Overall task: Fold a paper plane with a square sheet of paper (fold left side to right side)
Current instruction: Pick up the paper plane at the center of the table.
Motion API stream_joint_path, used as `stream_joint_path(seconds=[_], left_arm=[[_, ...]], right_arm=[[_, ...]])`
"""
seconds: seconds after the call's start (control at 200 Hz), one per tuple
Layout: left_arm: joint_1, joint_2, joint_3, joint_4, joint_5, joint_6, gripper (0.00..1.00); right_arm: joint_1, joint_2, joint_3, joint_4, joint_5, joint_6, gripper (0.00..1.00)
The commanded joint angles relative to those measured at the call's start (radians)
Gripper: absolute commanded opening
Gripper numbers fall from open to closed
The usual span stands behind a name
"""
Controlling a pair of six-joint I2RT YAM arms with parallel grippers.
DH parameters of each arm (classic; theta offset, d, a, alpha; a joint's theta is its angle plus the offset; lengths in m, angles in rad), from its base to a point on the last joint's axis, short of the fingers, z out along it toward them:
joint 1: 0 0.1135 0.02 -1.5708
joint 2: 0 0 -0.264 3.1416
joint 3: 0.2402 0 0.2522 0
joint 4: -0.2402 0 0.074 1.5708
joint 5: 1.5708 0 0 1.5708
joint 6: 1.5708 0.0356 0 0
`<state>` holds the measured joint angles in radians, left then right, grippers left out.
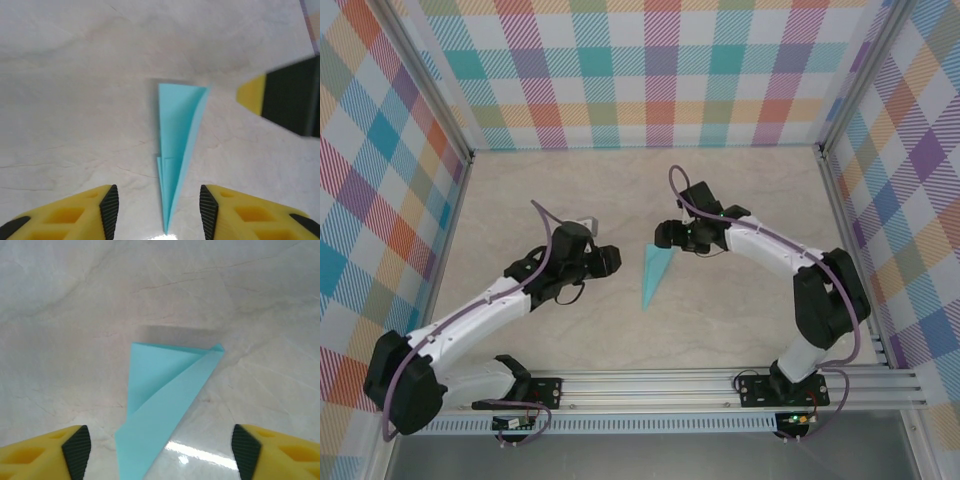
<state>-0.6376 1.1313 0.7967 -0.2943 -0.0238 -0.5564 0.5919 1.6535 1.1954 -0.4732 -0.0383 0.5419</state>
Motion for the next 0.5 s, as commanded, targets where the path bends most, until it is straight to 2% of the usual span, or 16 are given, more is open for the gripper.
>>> stream_joint_path(seconds=[0.0, 0.1, 0.27, 0.42, 0.5], left_arm=[[0.012, -0.045, -0.041, -0.057, -0.142, -0.016, 0.51], [0.012, -0.050, -0.054, -0.046, -0.146, -0.026, 0.52], [0.012, -0.054, -0.065, -0.051, -0.145, -0.027, 0.53], [0.012, -0.067, -0.071, -0.052, -0.145, -0.029, 0.54], [0.012, -0.067, -0.070, -0.058, -0.150, -0.028, 0.54]], right_arm=[[0.085, 0.008, -0.008, -0.101, 0.106, 0.055, 0.84], [0.150, 0.060, 0.018, -0.122, 0.158, 0.109, 0.89], [0.202, 0.156, 0.068, -0.138, 0.229, 0.164, 0.86], [0.205, 0.191, 0.065, -0.138, 0.232, 0.173, 0.62], [0.204, 0.171, 0.063, -0.136, 0.227, 0.163, 0.41]])
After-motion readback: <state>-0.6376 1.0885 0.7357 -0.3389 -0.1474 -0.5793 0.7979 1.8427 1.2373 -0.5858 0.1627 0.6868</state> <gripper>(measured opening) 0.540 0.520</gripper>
